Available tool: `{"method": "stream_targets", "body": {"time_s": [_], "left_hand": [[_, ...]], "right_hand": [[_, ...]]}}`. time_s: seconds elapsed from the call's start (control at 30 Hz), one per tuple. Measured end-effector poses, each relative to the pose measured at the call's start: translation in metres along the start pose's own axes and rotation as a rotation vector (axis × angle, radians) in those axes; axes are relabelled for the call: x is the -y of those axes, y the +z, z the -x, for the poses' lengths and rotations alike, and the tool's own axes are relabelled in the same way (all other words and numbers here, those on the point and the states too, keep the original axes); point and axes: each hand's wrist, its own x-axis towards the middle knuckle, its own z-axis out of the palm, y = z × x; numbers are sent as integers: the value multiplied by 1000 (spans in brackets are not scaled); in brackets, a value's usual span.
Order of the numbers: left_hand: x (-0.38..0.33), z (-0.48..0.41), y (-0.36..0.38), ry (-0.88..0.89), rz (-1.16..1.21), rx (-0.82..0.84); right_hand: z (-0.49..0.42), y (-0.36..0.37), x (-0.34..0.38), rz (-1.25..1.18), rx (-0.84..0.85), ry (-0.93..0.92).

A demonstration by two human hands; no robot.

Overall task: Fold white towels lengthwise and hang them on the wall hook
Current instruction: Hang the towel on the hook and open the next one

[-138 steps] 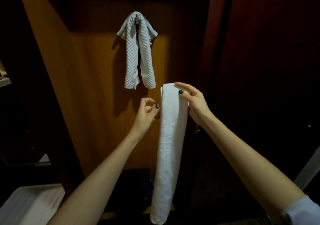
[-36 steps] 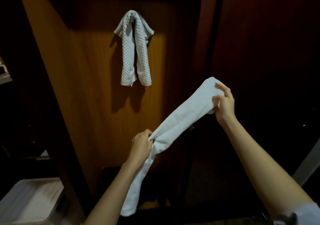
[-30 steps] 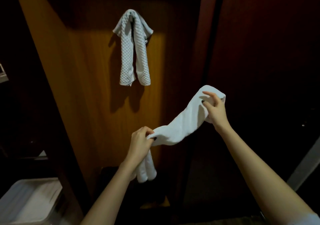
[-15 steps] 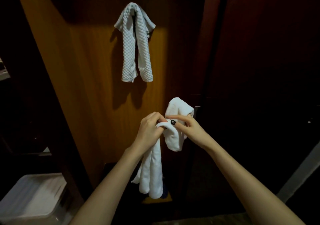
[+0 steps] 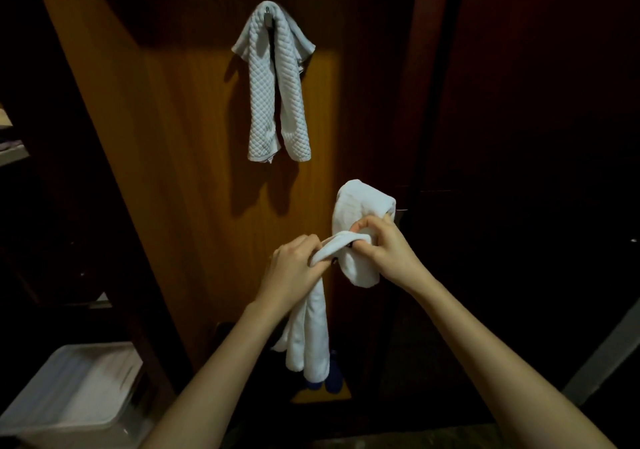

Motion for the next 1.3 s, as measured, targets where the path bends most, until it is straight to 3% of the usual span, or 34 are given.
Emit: {"method": "stream_targets", "body": {"time_s": [0.27,0.57,0.77,1.1,1.3], "left_hand": [[9,8,19,-152,61,106],[1,-6,7,-42,103,-198],[4,-7,0,96,-20,-170],[4,-7,-8,161,-70,-240],[13,-11,-12,-5,230,-191]], "right_hand": [[-4,-15,-6,-48,-63,39],[-6,-26,-22,0,-133,94],[-8,-25,-26,31,-139,122],[-19,-22,-16,91,-119,130],[-20,-21,-11,80,-98,143]]}}
